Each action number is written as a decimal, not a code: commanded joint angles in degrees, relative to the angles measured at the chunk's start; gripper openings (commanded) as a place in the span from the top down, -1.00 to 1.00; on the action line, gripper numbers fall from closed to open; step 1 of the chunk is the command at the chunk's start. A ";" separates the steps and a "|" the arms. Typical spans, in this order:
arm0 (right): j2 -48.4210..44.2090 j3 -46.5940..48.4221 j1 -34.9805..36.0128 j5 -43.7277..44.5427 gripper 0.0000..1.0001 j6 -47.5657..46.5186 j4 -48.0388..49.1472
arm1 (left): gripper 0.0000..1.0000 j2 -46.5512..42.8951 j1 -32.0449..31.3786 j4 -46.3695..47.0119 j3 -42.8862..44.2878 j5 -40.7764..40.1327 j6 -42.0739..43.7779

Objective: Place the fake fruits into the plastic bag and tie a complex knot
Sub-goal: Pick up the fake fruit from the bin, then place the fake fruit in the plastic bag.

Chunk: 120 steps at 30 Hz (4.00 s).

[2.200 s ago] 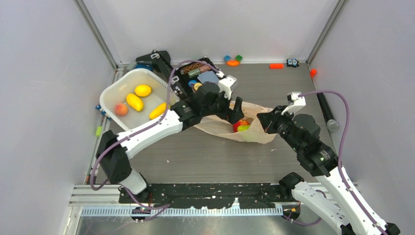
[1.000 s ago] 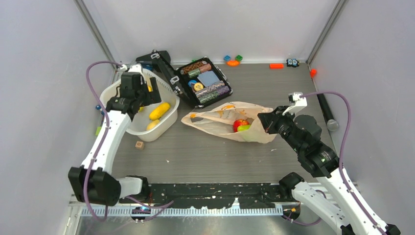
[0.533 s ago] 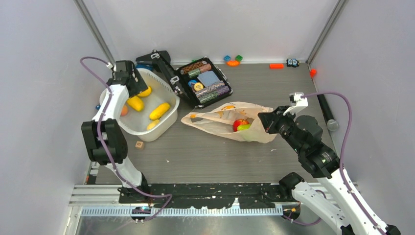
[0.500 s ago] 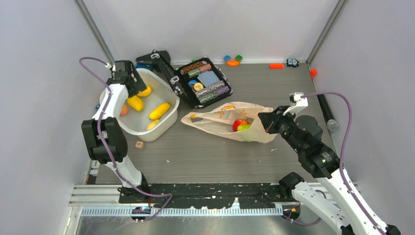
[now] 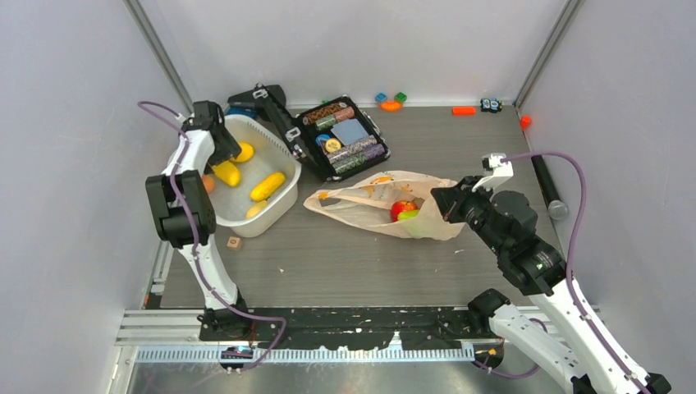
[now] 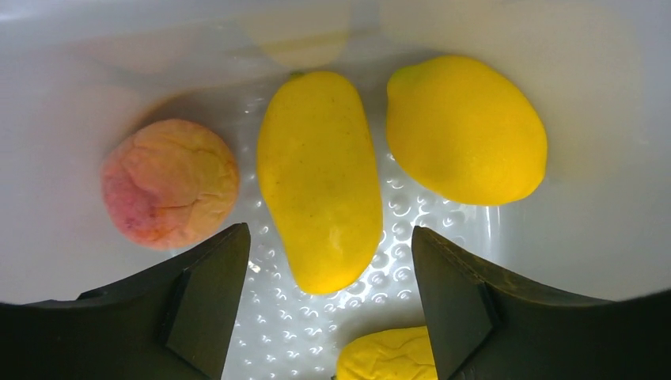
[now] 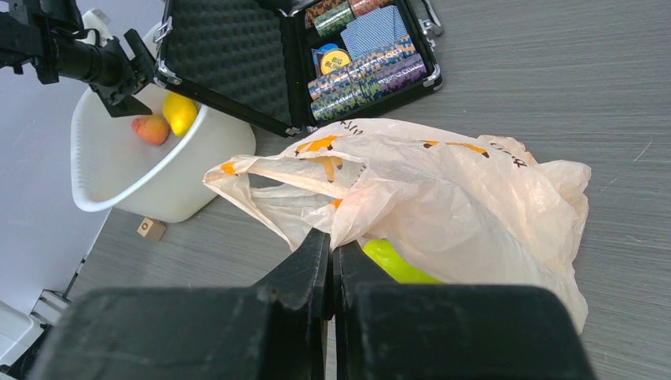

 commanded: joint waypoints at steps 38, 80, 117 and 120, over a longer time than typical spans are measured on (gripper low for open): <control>-0.68 0.07 0.24 1.08 0.90 -0.47 3.26 | 0.25 9.34 4.06 -11.03 11.32 7.31 -5.42; 1.55 1.93 0.24 -0.06 0.90 -1.83 4.29 | 0.43 -60.74 -33.36 2.26 -27.24 22.61 13.25; 0.69 2.70 0.19 -3.13 0.90 1.03 3.93 | 0.48 -14.47 -57.90 0.57 1.06 32.27 34.47; 0.81 2.70 0.22 -3.43 0.89 1.18 3.96 | 0.49 -12.00 -57.90 5.62 1.39 33.04 34.34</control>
